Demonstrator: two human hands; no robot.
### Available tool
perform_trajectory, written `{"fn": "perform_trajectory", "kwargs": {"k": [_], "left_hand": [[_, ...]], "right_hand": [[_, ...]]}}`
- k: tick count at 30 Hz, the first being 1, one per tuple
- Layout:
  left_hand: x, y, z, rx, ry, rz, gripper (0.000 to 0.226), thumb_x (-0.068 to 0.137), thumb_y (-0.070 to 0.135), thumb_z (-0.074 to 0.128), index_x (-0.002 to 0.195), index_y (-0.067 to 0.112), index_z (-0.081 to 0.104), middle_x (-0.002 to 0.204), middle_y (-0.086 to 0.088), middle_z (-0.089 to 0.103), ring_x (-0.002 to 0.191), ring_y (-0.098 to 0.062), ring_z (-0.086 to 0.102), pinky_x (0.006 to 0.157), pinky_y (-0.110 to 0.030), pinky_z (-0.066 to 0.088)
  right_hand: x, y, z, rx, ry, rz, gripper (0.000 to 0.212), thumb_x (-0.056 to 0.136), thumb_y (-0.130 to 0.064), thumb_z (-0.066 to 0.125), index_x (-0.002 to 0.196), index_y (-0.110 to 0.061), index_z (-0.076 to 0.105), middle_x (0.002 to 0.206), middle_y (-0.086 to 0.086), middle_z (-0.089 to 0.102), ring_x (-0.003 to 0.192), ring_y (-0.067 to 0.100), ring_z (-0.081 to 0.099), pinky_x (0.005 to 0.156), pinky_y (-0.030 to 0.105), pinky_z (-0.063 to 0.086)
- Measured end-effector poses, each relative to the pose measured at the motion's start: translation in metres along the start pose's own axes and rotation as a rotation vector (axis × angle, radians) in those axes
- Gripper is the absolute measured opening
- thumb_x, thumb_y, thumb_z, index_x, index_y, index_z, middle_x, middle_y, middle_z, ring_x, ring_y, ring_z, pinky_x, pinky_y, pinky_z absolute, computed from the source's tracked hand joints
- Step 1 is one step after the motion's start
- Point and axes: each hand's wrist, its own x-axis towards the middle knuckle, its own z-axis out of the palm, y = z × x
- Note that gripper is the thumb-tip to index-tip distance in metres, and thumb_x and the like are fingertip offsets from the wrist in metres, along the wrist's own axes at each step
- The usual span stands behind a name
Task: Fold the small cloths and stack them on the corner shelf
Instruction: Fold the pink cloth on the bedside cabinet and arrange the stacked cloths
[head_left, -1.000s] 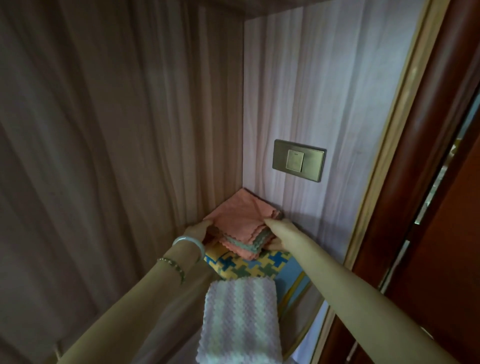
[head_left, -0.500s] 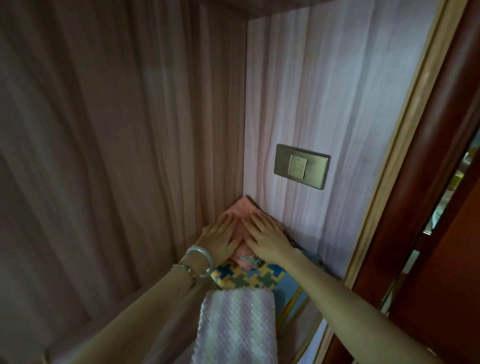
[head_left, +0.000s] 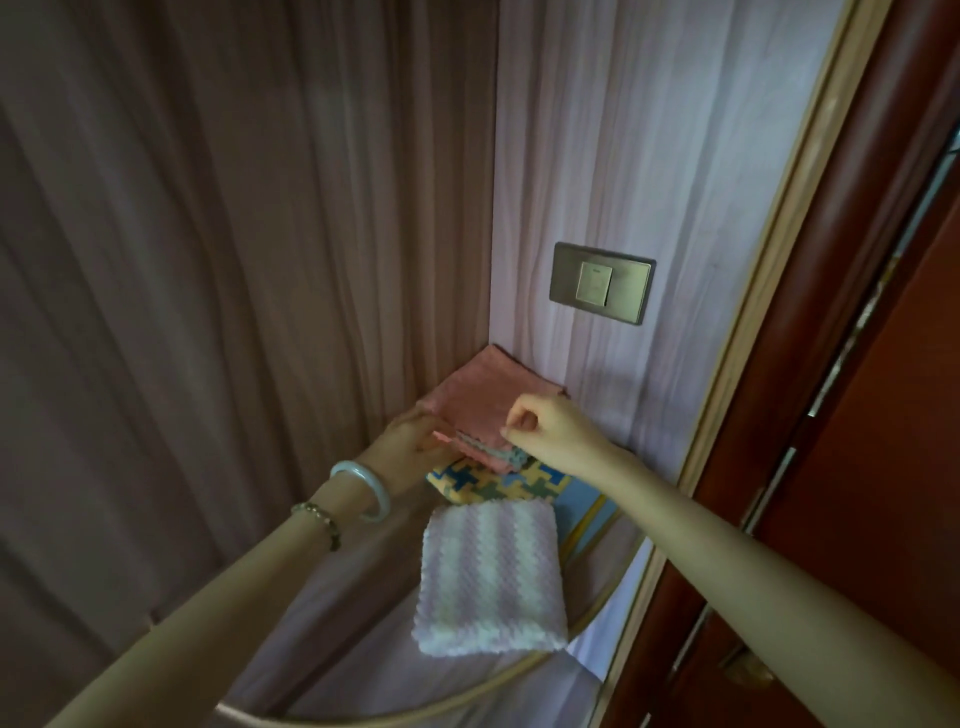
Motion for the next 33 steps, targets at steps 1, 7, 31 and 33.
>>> {"fn": "perform_trajectory", "kwargs": {"k": [1,7,31,33], "left_hand": [[-0.006,0.001,-0.001,-0.033,-0.017,-0.033,0.056,0.073,0.052,0.055,0.102,0.006,0.068,0.097,-0.001,0.058,0.086,-0.013,0.056,0.078,-0.016,0.041],[-0.038,0.005,0.003,-0.191,-0.280,-0.295,0.029,0.088,0.029,0.065,0.094,0.001,0.067,0.075,-0.003,0.059,0.070,-0.015,0.054,0.068,-0.030,0.051],[-0.113,0.025,-0.040,-0.522,-0.307,-0.719,0.027,0.087,0.028,0.067,0.104,0.009,0.060,0.082,-0.009,0.067,0.066,-0.019,0.067,0.049,-0.025,0.054],[-0.121,0.024,-0.041,-0.520,-0.316,-0.749,0.021,0.088,0.025,0.066,0.100,0.009,0.060,0.078,-0.008,0.063,0.055,-0.013,0.064,0.043,-0.022,0.052]], "right_hand": [[-0.006,-0.005,0.000,0.028,-0.031,0.042,0.009,0.086,-0.022,0.066,0.086,-0.014,0.064,0.075,-0.008,0.060,0.067,0.002,0.052,0.058,0.017,0.037],[-0.042,-0.020,-0.007,0.129,-0.313,0.179,0.018,0.083,-0.031,0.072,0.084,-0.015,0.063,0.064,0.002,0.062,0.052,0.013,0.057,0.047,0.026,0.048],[-0.089,-0.075,0.040,0.149,-0.265,0.447,0.027,0.083,-0.023,0.068,0.105,-0.015,0.054,0.067,0.003,0.053,0.050,0.014,0.048,0.038,0.022,0.035],[-0.090,-0.078,0.048,0.144,-0.310,0.459,0.031,0.084,-0.021,0.067,0.111,-0.014,0.053,0.069,0.001,0.053,0.049,0.013,0.049,0.040,0.024,0.036]]}}
